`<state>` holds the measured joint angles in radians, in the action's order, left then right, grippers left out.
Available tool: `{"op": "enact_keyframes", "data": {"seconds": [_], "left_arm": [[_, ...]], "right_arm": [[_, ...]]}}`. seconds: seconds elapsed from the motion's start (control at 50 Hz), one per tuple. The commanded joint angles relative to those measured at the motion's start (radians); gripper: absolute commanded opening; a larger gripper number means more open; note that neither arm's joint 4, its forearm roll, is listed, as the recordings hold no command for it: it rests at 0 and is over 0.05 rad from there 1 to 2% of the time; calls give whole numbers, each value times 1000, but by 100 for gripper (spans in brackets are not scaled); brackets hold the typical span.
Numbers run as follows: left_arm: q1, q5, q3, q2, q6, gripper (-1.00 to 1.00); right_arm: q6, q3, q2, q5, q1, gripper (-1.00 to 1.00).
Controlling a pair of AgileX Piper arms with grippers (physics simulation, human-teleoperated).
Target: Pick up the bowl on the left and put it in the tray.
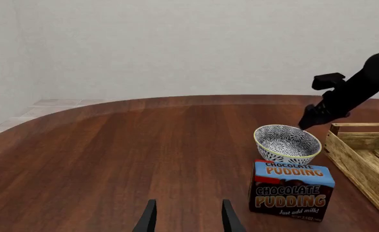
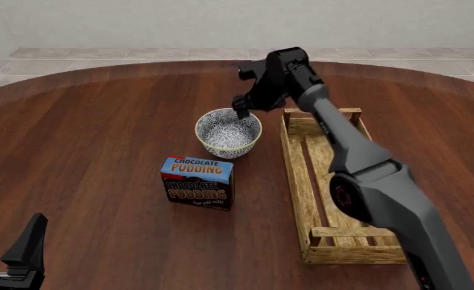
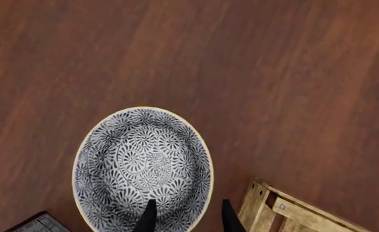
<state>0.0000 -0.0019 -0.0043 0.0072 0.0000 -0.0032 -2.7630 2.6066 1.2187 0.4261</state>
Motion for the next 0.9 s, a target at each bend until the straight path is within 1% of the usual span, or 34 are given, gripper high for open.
{"op": "enact_keyframes", "data": {"seconds": [0.02,0.2,0.22,0.26,0.28,0.3,0.34,0.4,0.42,0.5,0.58,0.62,0.66,0.76,0.9], "left_arm": [[0,0,0,0,0,100],[0,0,0,0,0,100],[0,0,0,0,0,100],[0,0,0,0,0,100],[0,0,0,0,0,100],[0,0,0,0,0,100],[0,0,0,0,0,100],[0,0,0,0,0,100],[0,0,0,0,0,100],[0,0,0,0,0,100],[0,0,0,0,0,100],[0,0,0,0,0,100],[0,0,0,0,0,100],[0,0,0,0,0,100],[0,0,0,0,0,100]], "right_arm": [[38,-10,35,0,7,100],[64,-22,52,-1,8,100],[75,-22,54,-1,11,100],[73,-27,60,-1,7,100],[86,-27,61,-1,16,100],[76,-29,63,-2,9,100],[86,-30,65,-2,12,100],[81,-31,66,-2,3,100],[91,-30,66,-2,9,100],[95,-30,65,-2,1,100],[110,-30,68,-2,4,100],[132,-27,72,-1,17,100],[132,-20,77,-1,20,100],[108,-6,82,0,-3,100],[115,9,83,1,-19,100]]}}
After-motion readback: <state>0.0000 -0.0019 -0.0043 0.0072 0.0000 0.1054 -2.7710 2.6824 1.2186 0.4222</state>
